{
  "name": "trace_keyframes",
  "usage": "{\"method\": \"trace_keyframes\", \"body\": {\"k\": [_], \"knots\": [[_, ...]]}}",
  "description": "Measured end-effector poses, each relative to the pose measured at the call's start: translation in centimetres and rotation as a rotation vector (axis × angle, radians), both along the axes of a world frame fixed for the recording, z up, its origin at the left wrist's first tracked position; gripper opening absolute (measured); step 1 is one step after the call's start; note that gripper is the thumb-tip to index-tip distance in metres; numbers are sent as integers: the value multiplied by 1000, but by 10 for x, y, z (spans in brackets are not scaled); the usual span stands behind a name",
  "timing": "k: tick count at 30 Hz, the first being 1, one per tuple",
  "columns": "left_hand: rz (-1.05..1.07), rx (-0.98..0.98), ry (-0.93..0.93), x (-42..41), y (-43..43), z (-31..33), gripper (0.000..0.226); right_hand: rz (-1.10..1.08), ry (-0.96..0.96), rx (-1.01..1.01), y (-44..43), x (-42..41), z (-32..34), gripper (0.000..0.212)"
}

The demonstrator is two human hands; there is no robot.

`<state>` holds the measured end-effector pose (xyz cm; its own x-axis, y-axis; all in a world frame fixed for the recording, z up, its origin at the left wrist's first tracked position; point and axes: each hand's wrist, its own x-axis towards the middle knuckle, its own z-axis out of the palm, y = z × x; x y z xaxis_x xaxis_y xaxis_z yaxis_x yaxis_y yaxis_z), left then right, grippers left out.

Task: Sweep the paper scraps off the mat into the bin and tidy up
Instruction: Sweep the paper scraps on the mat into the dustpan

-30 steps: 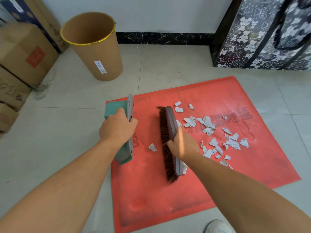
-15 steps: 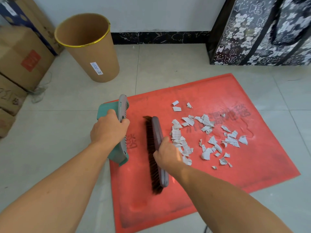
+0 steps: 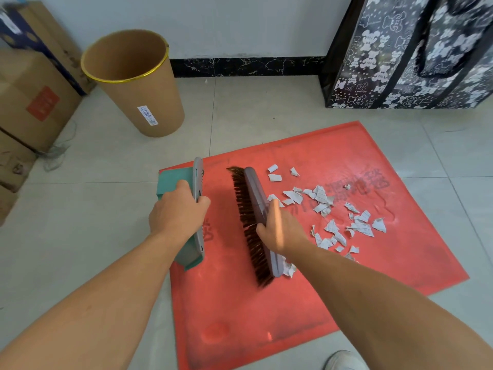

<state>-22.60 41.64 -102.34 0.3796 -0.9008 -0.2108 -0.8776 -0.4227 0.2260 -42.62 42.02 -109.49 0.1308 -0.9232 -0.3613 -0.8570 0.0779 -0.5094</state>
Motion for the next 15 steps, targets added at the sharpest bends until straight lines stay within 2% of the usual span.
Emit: {"method": "trace_keyframes", "body": {"k": [6,11,13,15], "knots": [[-48,-30,-33,1,2,0,23,-76,-64,49,1,38,-16,22],[-88,-82,-20,-2,-6,-1,25,-91,65,64,-8,20,-22,20],[-116,-108,-12,-10,-14,-1,25,-44,127,55,-14,4,-18,33],[-134,-116,-9,-17,-23,-1,25,-37,130,37,-22,-7,-12,29]]}}
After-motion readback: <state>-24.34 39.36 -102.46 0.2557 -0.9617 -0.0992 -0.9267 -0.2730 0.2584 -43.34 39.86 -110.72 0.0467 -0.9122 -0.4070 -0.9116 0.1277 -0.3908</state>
